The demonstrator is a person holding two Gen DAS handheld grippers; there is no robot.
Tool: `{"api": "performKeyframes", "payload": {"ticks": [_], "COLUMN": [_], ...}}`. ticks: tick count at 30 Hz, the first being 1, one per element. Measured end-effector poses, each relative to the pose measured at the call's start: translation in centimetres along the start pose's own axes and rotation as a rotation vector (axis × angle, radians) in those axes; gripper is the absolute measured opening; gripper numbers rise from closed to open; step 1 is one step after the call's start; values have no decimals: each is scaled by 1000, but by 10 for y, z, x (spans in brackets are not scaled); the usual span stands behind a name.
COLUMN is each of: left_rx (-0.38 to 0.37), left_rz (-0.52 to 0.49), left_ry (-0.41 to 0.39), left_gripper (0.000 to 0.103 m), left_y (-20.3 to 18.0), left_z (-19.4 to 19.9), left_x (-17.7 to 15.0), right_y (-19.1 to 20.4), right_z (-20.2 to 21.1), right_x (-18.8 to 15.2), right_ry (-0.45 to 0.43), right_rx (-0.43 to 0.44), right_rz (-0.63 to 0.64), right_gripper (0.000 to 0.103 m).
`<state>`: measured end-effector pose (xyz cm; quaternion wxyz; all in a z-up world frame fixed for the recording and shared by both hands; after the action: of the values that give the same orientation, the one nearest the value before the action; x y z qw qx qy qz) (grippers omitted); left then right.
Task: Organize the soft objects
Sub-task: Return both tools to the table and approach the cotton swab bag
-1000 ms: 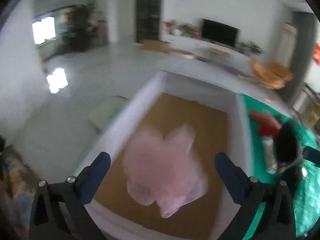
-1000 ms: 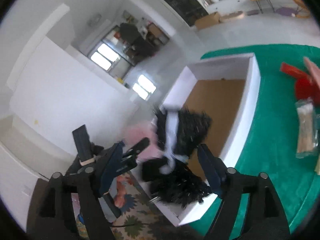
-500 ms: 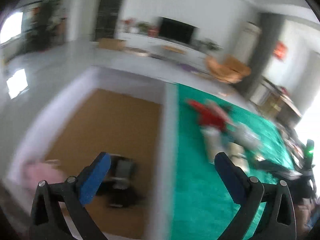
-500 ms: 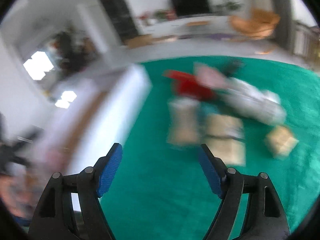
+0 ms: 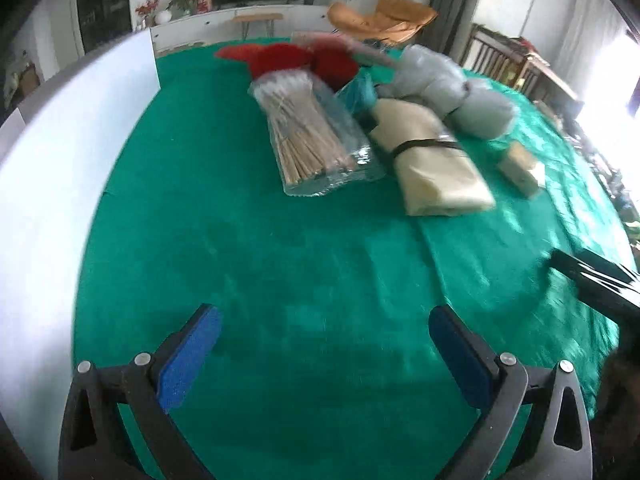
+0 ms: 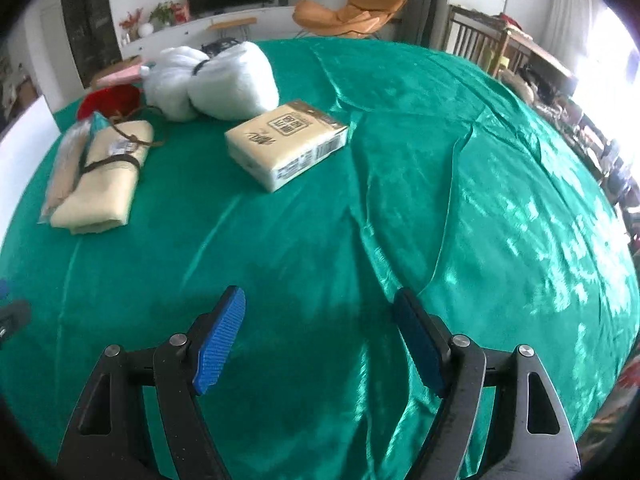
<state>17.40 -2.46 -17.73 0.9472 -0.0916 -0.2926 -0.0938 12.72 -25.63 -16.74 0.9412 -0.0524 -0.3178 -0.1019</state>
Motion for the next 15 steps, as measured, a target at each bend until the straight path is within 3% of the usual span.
{"api": "performKeyframes", "payload": {"ticks": [6,15], "left_rx": [97,106], "left_rz": [-57,-42], "left_ry": [-62,-79], "left_gripper": [103,103], "left_y": [0,7], "left_z": [-32,-35], "left_x": [29,34], "right_y": [-12,-10], "right_z": [-16,-17], "right_x": [10,12], "right_ry": [15,-43], "right_rx": [11,17], "right_rz": [-48,-59], "right_gripper": [87,93]}}
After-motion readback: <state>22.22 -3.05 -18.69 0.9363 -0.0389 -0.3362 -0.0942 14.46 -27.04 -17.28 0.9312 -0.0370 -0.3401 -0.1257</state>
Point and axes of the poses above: each gripper's, at about its wrist camera, not at the fingertips, and z roughly against the way its jaws point, y to its left, x to its top, the point moved 10 cm from there along -z, roughly the way its jaws point, and after that the axes turned 4 degrees about -y, right-handed, at the moved point
